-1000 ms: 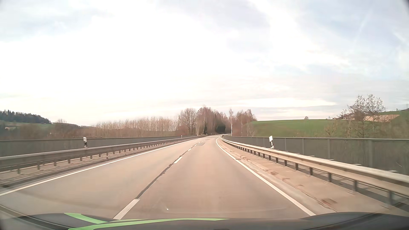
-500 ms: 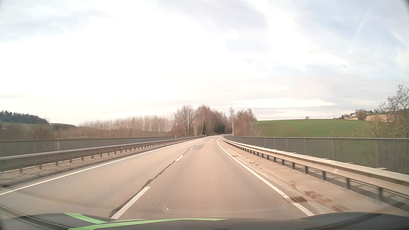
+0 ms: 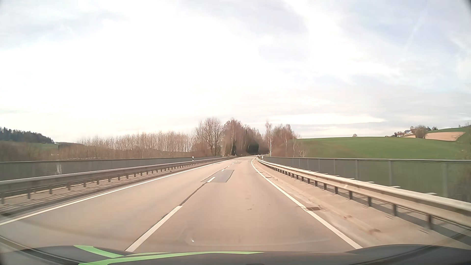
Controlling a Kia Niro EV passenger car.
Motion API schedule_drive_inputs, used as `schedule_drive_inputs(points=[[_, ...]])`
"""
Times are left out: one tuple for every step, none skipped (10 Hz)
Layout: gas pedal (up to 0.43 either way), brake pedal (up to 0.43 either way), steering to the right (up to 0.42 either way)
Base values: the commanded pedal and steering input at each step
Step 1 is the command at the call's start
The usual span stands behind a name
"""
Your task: Follow the waypoints while adhering to traffic rules and regulations
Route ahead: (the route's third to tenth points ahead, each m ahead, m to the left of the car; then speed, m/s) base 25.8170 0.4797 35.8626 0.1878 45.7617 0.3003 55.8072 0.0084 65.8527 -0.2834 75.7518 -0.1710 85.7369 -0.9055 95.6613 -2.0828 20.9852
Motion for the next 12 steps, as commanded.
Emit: schedule_drive_inputs(points=[[0.189, 0.0, 0.005], [0.189, 0.0, 0.005], [0.189, 0.0, 0.005], [0.189, 0.0, 0.005], [0.189, 0.0, 0.006], [0.189, 0.0, 0.005], [0.189, 0.0, 0.005], [0.197, 0.0, 0.005], [0.197, 0.0, 0.005], [0.197, 0.0, 0.005], [0.197, 0.0, 0.005], [0.197, 0.0, 0.005]])
